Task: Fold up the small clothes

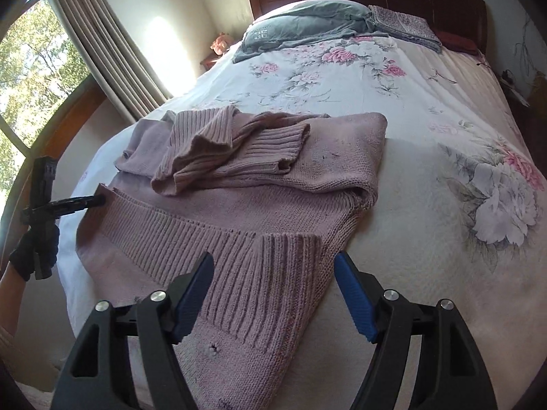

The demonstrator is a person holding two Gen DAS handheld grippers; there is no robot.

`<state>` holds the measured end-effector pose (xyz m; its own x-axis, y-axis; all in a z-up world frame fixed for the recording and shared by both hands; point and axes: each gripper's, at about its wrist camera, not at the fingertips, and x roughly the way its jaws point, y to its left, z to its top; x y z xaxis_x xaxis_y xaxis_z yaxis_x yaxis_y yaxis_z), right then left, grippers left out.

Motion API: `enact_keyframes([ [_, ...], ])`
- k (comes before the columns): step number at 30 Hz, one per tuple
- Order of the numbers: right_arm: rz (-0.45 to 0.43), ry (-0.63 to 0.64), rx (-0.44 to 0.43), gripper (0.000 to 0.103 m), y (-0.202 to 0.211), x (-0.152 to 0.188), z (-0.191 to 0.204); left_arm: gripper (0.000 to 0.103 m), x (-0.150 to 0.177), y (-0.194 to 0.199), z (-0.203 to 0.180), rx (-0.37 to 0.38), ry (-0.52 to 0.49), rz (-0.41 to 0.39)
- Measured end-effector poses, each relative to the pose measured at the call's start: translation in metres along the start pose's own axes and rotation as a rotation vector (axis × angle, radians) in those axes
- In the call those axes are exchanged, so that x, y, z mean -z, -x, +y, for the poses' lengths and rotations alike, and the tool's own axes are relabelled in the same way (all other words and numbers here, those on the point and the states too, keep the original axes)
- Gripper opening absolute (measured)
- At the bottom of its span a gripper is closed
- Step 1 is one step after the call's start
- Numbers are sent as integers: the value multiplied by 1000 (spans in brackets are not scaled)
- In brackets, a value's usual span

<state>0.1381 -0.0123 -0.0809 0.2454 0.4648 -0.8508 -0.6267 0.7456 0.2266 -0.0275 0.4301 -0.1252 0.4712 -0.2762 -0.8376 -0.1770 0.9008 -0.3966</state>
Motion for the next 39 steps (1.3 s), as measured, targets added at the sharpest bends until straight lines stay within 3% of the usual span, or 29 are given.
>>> enact_keyframes([
  [1, 17, 15, 5, 62, -6, -3, 1, 25, -1, -4, 0, -6, -1, 7],
  [2, 40, 29, 16, 46, -13, -5, 3, 28, -3, -8, 1, -13, -1, 12],
  [4, 78, 70, 43, 28, -25, -6, 7, 29, -5, -14, 1, -19, 2, 19],
  [6, 71, 96, 39, 20, -25, -5, 12, 29, -6, -16, 0, -25, -7, 16],
  [8, 60, 116, 55, 12, -20, -4, 16, 21, -5, -15, -1, -38, -17, 12],
  [10, 42, 119, 47, 11, -10, 0, 18, 9, -1, -8, 0, -24, -13, 4],
  [15, -67, 67, -92, 10, 38, 10, 19, 9, 13, 39, -9, 105, -29, -126],
  [18, -141, 47, -161, 10, 71, 10, 20, 9, 18, 70, -19, 139, -50, -197],
  [25, -286, 0, -259, 10, 119, -33, 13, 9, -21, 121, -36, 215, -69, -372],
  [31, -312, -33, -197, 10, 102, -99, -6, 9, -93, 96, -30, 194, -34, -418],
  [36, -261, -75, -140, 10, 54, -143, -28, 9, -139, 48, -12, 137, 20, -372],
  [39, -205, -119, -109, 10, 16, -156, -43, 9, -153, 13, 1, 82, 46, -306],
])
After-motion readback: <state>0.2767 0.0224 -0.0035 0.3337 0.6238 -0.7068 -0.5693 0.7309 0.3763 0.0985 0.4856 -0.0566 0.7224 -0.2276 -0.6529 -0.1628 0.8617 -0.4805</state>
